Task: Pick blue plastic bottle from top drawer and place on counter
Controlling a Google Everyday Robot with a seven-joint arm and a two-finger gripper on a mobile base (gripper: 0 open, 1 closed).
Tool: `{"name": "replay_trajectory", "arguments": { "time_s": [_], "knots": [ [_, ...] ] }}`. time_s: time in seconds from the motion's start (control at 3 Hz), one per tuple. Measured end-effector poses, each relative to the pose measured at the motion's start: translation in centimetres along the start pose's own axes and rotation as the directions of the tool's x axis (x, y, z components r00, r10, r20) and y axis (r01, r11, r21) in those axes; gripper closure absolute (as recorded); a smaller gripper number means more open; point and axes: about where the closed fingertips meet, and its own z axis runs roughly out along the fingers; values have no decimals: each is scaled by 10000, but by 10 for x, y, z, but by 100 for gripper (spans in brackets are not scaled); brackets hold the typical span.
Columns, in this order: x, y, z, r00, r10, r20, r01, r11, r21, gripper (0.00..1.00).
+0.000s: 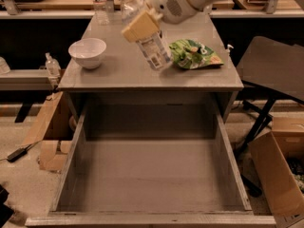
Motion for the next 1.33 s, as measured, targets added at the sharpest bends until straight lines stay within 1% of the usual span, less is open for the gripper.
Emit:
{"name": "replay_trajectory", "arguments": {
  "time_s": [0.33, 0.67, 1.0, 1.33],
  "knots": [
    [-14, -34, 13, 9934, 1141, 73, -1143, 9884, 996, 100],
    [-24, -45, 14, 9784, 1997, 541, -2054, 9691, 1368, 100],
    [-24, -45, 14, 9784, 1994, 539, -2050, 9692, 1366, 100],
    [-28, -64, 22, 9731, 2126, 887, -2248, 9604, 1648, 100]
  ]
}}
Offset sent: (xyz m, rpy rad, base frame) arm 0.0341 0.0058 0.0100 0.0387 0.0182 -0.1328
